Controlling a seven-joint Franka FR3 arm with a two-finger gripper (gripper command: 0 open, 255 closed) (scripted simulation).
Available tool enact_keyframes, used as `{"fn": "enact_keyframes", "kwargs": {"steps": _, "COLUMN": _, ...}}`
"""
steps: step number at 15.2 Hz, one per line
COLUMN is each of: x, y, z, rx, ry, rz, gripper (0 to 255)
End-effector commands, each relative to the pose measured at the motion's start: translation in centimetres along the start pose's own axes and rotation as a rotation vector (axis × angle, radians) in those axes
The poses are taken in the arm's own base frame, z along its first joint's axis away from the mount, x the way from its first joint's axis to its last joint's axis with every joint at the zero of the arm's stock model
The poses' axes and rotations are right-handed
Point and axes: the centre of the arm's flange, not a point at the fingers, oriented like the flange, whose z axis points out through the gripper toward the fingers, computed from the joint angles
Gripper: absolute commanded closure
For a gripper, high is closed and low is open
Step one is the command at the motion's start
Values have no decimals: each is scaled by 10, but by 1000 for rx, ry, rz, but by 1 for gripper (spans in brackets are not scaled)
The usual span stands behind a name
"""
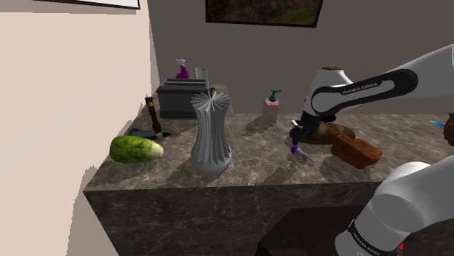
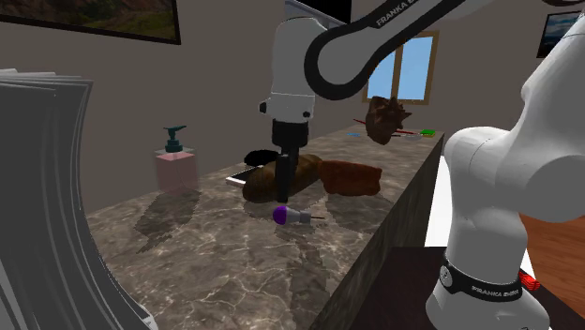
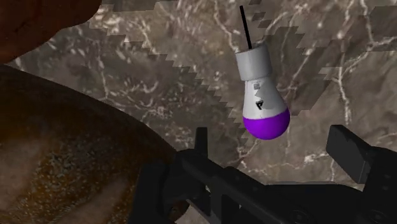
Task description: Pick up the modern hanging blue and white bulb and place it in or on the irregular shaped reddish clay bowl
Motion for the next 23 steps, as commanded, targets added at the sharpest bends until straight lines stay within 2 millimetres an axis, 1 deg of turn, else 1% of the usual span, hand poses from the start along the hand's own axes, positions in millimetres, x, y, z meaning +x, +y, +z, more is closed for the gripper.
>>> {"fn": "enact_keyframes", "kwargs": {"steps": 1, "x": -38, "y": 4, "z": 4, "rx": 21, "ry": 61, "rz": 83, "gripper": 0}}
{"fn": "enact_keyframes", "kwargs": {"steps": 3, "x": -73, "y": 7, "z": 9, "rx": 41, "ry": 118, "rz": 162, "gripper": 0}}
{"fn": "enact_keyframes", "kwargs": {"steps": 11, "x": -68, "y": 6, "z": 49, "rx": 41, "ry": 118, "rz": 162, "gripper": 0}}
{"fn": "enact_keyframes", "kwargs": {"steps": 19, "x": -68, "y": 6, "z": 49, "rx": 41, "ry": 118, "rz": 162, "gripper": 0}}
{"fn": "enact_keyframes", "kwargs": {"steps": 20, "x": -68, "y": 6, "z": 49, "rx": 41, "ry": 118, "rz": 162, "gripper": 255}}
{"fn": "enact_keyframes", "kwargs": {"steps": 23, "x": -68, "y": 6, "z": 49, "rx": 41, "ry": 118, "rz": 162, "gripper": 255}}
